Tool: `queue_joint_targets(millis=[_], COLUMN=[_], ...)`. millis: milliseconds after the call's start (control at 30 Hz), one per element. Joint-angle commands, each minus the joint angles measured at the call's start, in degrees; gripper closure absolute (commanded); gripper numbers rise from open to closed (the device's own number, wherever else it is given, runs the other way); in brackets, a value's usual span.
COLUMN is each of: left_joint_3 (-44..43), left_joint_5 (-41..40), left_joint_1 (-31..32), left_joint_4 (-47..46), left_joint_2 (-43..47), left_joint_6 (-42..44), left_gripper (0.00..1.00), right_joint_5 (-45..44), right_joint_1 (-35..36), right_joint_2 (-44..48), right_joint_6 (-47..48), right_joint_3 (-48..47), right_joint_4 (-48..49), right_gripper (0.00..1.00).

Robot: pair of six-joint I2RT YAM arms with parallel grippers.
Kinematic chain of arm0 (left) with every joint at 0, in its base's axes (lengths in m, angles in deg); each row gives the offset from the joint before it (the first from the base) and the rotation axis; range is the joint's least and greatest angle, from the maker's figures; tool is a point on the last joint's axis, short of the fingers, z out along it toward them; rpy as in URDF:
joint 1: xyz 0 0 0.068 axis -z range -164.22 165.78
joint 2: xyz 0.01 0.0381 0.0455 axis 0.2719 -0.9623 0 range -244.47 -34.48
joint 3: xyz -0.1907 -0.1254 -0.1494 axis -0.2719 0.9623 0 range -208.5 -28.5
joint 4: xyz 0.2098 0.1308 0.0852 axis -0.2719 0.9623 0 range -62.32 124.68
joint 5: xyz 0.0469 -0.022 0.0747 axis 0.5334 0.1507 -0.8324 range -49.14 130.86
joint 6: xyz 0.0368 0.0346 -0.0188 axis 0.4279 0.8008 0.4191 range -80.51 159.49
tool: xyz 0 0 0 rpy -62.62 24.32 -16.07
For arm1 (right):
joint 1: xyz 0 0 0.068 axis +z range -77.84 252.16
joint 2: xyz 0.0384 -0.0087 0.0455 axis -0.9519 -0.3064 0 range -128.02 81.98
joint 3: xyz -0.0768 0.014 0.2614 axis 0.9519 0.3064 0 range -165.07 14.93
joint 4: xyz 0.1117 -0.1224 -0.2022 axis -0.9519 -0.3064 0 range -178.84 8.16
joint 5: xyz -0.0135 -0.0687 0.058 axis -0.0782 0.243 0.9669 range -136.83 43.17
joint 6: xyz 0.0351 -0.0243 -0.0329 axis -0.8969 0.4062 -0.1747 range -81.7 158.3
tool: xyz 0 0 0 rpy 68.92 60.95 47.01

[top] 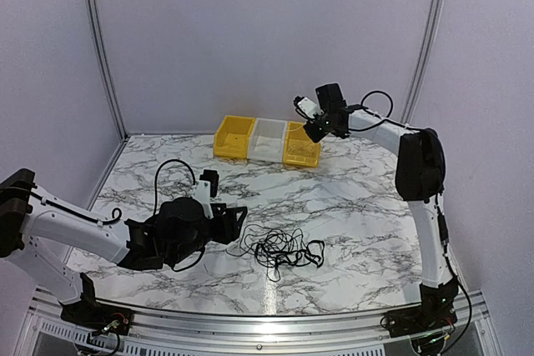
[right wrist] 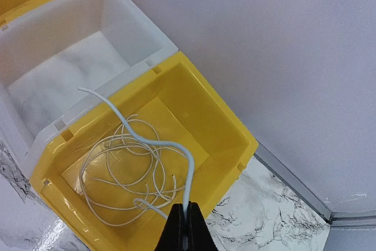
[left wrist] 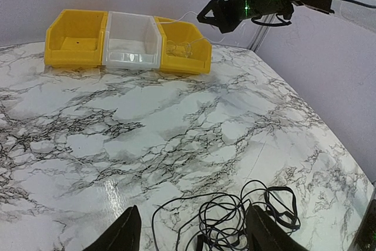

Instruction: Untangle the cables

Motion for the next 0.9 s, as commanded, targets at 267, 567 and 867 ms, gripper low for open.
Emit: queue_joint_targets(millis=[267, 567, 867], left_joint_3=[0.4, 0.9, 2.0], left_joint_5=[0.6, 0.7, 0.9], left_joint_1=[-0.2, -0.2, -0.2], left_joint_4=[1.1, 1.1, 1.1], left_joint_2=[-1.2, -1.5, -0.4], left_joint_6=[-0.5, -1.1, -2.1], left_gripper=[0.36, 0.36, 0.36], right_joint_5=[-16.3, -19.4, -19.6], right_joint_1=[1.5, 2.3, 5.2], right_joint_2=[-0.6, -0.2, -4.4], right_joint_6=[7.7, 14.8, 17.4], right_joint_3=[-0.4, 1.3, -2.0], right_joint_4=[-0.4, 1.3, 3.0], right_gripper=[1.00, 1.00, 1.00])
